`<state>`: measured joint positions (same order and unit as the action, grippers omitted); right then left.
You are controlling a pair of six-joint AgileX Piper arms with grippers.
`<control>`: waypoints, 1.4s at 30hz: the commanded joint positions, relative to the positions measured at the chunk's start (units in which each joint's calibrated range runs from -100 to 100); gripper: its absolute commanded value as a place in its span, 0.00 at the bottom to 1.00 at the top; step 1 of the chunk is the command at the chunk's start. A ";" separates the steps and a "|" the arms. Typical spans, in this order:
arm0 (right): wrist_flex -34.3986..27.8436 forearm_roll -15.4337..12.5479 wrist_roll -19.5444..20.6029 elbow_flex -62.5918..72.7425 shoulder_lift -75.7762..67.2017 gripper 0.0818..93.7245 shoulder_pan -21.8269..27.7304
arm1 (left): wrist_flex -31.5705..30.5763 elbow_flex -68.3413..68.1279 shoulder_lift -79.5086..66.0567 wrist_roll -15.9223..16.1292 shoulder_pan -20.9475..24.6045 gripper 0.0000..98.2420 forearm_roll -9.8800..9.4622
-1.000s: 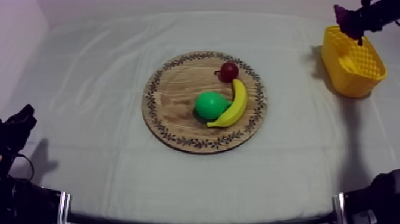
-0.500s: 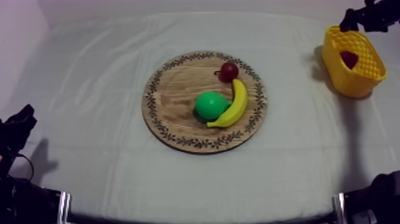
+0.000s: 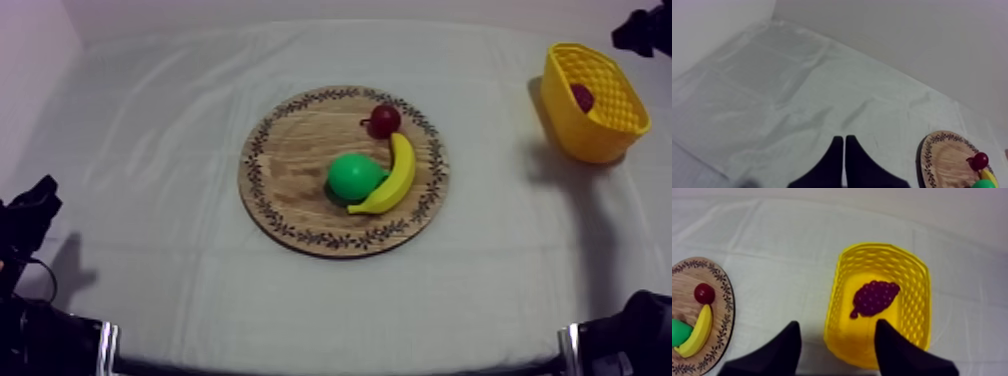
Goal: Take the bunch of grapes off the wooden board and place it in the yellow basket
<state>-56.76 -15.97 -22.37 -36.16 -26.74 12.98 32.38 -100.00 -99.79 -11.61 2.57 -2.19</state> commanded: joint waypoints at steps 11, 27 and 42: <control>-0.19 6.52 8.31 -19.77 -35.32 0.12 -9.46 | 0.04 0.00 0.05 0.01 0.00 0.00 -0.03; 12.65 10.87 15.92 -54.54 -60.51 0.01 -11.92 | 0.04 0.00 0.05 0.01 0.00 0.00 -0.03; 12.77 13.74 20.74 -61.71 -68.70 0.00 -12.48 | 0.04 0.00 0.05 0.04 0.00 0.00 -0.03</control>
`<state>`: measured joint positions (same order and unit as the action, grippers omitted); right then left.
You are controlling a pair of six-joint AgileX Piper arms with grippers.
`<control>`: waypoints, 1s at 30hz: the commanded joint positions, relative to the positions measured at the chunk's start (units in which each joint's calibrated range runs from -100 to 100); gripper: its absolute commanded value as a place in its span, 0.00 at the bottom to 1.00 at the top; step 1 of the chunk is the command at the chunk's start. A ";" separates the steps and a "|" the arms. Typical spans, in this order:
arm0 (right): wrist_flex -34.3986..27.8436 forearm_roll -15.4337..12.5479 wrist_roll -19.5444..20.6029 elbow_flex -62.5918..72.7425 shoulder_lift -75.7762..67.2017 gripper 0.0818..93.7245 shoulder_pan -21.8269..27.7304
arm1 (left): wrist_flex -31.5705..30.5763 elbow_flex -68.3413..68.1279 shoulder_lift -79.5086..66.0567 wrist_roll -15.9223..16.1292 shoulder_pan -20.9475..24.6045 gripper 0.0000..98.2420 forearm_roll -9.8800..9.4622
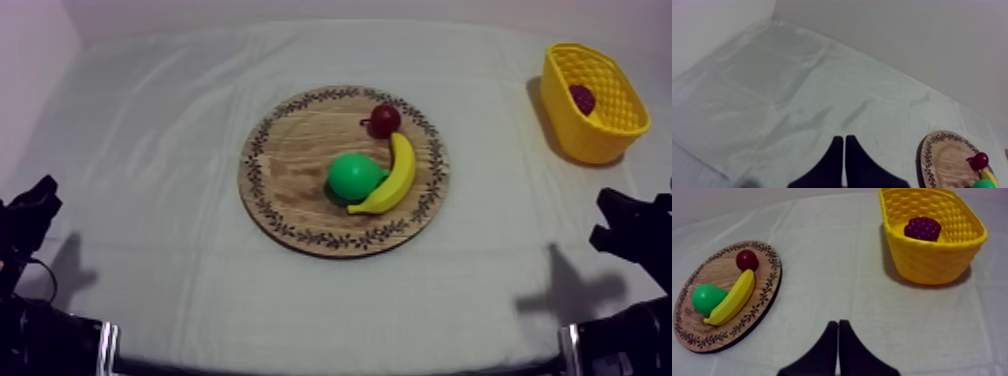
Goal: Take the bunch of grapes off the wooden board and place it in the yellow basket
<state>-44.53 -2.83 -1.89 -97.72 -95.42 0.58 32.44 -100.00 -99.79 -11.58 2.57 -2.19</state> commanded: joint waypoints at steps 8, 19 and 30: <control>6.95 1.90 -8.52 -1.93 -0.23 0.00 -0.48 | -0.02 0.00 0.05 0.00 0.00 0.00 -0.03; 7.43 1.97 -10.91 -2.05 -0.25 0.00 -0.51 | -0.02 0.00 0.05 0.00 0.00 0.00 -0.03; 7.44 1.97 -10.78 -2.06 -0.25 0.00 -0.51 | -0.02 0.00 0.05 -0.02 0.00 0.00 -0.03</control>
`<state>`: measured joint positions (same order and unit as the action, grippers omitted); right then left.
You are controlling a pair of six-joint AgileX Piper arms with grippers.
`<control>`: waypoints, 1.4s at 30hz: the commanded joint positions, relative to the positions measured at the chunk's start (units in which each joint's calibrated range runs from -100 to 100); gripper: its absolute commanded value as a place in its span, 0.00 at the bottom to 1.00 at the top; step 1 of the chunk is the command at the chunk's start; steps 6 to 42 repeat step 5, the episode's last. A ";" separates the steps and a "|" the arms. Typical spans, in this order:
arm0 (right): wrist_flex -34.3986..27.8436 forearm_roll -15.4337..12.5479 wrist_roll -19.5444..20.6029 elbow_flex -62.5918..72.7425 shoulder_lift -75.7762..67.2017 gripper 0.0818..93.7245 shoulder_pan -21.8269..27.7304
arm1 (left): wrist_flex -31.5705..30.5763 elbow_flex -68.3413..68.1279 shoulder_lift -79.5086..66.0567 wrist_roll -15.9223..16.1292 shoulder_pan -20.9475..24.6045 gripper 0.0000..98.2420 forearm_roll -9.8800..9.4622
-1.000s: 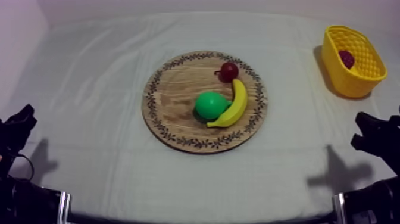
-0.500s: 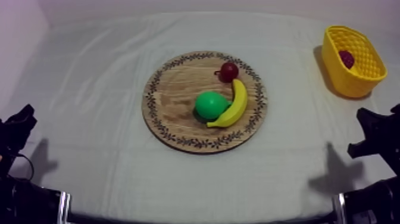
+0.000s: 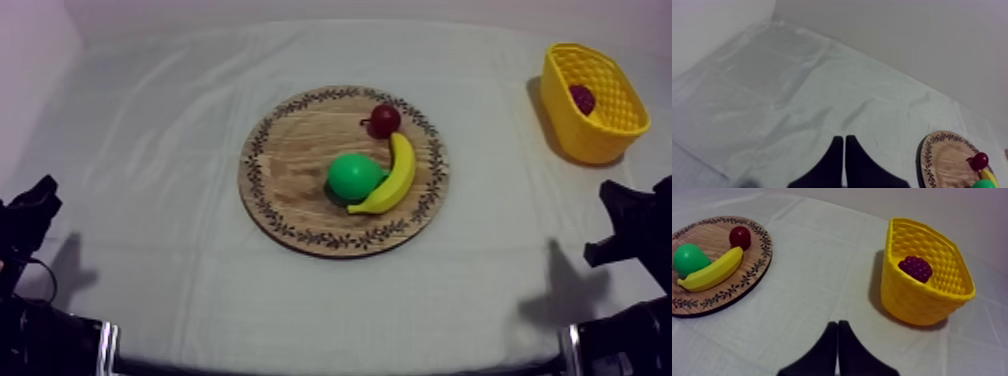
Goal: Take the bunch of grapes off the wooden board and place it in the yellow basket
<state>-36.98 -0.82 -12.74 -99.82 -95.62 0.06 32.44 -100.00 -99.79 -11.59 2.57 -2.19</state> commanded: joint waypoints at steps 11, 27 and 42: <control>-0.12 -0.04 0.07 0.04 -0.05 0.00 0.02 | -0.02 0.00 0.05 -0.01 0.00 0.00 -0.03; -0.12 -0.04 0.07 0.04 -0.05 0.00 0.02 | -0.02 0.00 0.05 -0.01 0.00 0.00 -0.03; -0.12 -0.04 0.07 0.04 -0.05 0.00 0.02 | -0.02 0.00 0.05 -0.01 0.00 0.00 -0.03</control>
